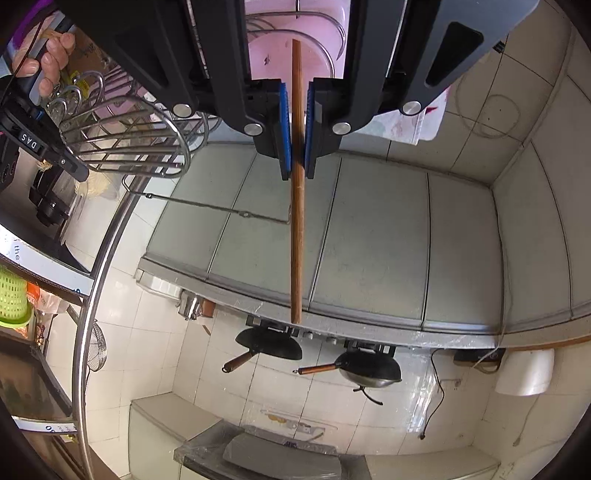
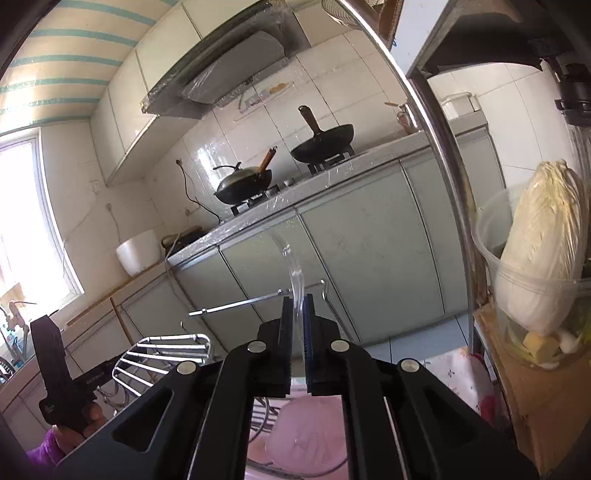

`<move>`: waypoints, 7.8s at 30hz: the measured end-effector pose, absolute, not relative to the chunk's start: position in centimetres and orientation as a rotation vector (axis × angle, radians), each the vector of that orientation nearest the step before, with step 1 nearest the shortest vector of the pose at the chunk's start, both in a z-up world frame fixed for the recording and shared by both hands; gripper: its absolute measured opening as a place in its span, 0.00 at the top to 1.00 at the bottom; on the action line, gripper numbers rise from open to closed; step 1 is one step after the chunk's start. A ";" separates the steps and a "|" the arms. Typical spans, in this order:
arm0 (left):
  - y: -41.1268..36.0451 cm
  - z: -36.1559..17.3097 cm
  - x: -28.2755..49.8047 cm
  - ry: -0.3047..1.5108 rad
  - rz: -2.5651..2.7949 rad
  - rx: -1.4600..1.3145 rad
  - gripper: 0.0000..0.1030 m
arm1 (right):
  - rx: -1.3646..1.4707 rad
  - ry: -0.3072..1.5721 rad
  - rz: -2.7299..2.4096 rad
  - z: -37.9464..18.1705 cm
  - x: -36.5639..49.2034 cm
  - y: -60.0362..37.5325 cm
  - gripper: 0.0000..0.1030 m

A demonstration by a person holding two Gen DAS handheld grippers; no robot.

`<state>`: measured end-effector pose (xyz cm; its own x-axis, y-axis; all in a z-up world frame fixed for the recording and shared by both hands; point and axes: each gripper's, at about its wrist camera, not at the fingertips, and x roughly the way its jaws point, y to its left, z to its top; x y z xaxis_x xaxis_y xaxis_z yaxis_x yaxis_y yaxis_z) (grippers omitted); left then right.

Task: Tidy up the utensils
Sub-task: 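Lift the chopstick with the left gripper while the right gripper lifts the fork, then drop the chopstick into the pink cup with the left gripper while the right releases the fork there, then grasp the black spoon with the left gripper while the right gripper grasps a wooden chopstick, then lift the black spoon with the left gripper while the right gripper lifts the chopstick, then insert the spoon into the pink cup with the left gripper while the right inserts the chopstick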

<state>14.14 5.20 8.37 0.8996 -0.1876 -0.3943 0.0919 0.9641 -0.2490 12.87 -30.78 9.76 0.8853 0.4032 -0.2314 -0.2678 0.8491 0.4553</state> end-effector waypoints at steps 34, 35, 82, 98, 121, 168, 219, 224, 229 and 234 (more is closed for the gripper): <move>6.3 7.9 6.2 0.625 -0.205 -0.258 0.58 | 0.295 0.612 0.270 7.6 2.5 -28.3 0.60; 6.2 7.6 5.7 0.639 -0.215 -0.259 0.58 | 0.296 0.629 0.272 7.2 2.1 -28.2 0.60; 0.3 -7.3 7.1 1.149 -0.265 -0.177 0.91 | 0.447 1.059 0.267 -4.2 2.9 -28.1 0.69; 3.4 -7.8 7.6 1.159 -0.264 -0.201 0.92 | 0.342 1.260 0.183 -7.1 8.5 -24.3 0.87; 4.8 0.0 2.4 0.851 -0.241 -0.236 0.95 | 0.420 0.800 0.295 2.0 -0.6 -28.4 0.94; 0.0 11.2 10.7 -0.066 0.146 0.093 0.95 | 0.311 0.132 0.155 18.7 10.0 -30.7 0.94; 7.5 8.1 11.8 0.473 -0.129 -0.384 0.57 | 0.374 0.562 0.224 10.0 9.9 -29.6 0.61; 7.7 8.4 10.1 0.464 -0.118 -0.374 0.57 | 0.385 0.567 0.227 10.0 8.2 -29.8 0.61; 7.3 8.8 8.0 0.466 -0.127 -0.344 0.57 | 0.369 0.576 0.226 9.7 5.8 -29.3 0.61; 6.6 8.1 5.8 0.504 -0.136 -0.315 0.57 | 0.359 0.606 0.228 8.7 3.5 -28.8 0.61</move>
